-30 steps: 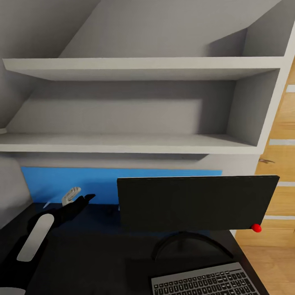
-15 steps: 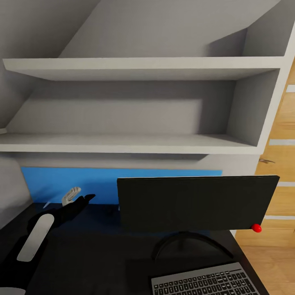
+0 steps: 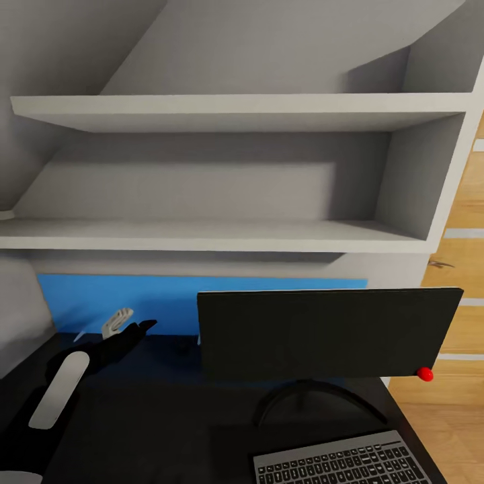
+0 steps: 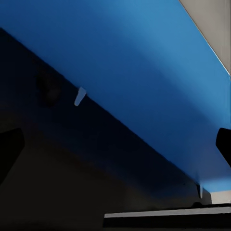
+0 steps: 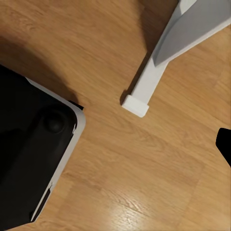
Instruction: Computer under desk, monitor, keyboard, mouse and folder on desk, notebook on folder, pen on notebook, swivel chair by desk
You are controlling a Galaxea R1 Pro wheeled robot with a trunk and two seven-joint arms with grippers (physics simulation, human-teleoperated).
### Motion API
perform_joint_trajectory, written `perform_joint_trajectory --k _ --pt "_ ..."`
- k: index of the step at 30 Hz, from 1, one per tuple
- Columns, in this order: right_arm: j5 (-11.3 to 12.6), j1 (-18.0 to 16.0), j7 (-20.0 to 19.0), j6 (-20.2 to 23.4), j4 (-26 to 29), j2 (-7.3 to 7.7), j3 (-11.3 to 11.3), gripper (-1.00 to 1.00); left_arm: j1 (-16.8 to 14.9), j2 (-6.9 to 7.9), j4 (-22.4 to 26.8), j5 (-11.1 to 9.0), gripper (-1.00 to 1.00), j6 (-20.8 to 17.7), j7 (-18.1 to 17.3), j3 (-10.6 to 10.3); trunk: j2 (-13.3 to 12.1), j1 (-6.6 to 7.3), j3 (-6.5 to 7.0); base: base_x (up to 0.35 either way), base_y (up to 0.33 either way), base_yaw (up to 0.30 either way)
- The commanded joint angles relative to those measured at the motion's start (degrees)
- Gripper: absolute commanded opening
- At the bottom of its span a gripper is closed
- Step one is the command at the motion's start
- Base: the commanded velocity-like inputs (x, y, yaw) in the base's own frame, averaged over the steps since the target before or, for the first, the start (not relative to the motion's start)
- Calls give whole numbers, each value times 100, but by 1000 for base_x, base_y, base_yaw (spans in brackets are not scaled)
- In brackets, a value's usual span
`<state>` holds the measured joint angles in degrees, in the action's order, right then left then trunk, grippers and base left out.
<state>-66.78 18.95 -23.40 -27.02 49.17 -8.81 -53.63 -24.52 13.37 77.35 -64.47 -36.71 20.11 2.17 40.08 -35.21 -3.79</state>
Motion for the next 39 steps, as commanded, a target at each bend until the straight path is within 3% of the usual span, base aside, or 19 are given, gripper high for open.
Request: perform_joint_trajectory --k 1,5,9,10,12,13,16,17,24,29,39 --pt "-37 -5 -25 -33 12 -7 -25 100 -13 -3 -39 -59 100 -19 54 2 8 -2 -9 0 7 0" --pt "-37 -5 -23 -28 -19 -7 -35 100 -147 -17 -459 -7 100 -25 55 -20 8 -2 -9 0 4 0" --pt "-33 -10 -14 -21 -224 5 -53 100 -544 -48 -1173 644 100 10 53 -293 8 -2 -9 0 1 0" --pt "-31 -11 -11 -21 -340 27 -59 100 -719 -71 -1511 995 100 33 46 -384 8 -2 -9 0 0 0" --pt "-30 -15 -7 -22 -439 64 -59 100 -922 -129 -1878 1305 100 79 36 -449 8 -2 -9 0 0 0" --pt "-29 -18 -4 -22 -530 93 -59 100 -1121 -212 -2243 1568 100 160 27 -494 8 -2 -9 0 0 0" --pt "-31 -22 -3 -24 -680 120 -58 100 -1418 -315 -2827 1958 100 379 13 -534 8 -2 -9 0 0 0" --pt "-33 -25 -4 -27 -758 132 -52 100 -1604 -374 -3207 2196 100 544 6 -552 8 -2 -9 0 0 0" --pt "-48 -30 -14 -35 -904 160 -2 100 -2404 -734 -4884 3043 100 1374 -44 -632 8 -2 -9 0 0 0" --pt "-31 -31 -12 -63 -978 158 10 100 -2778 -1060 -5652 3620 100 1951 -294 -712 8 -2 -9 0 0 0" --pt "-19 -31 -13 -84 -996 158 -10 100 -2940 -1172 -5843 3858 100 2117 -393 -773 8 -2 -18 0 0 0"
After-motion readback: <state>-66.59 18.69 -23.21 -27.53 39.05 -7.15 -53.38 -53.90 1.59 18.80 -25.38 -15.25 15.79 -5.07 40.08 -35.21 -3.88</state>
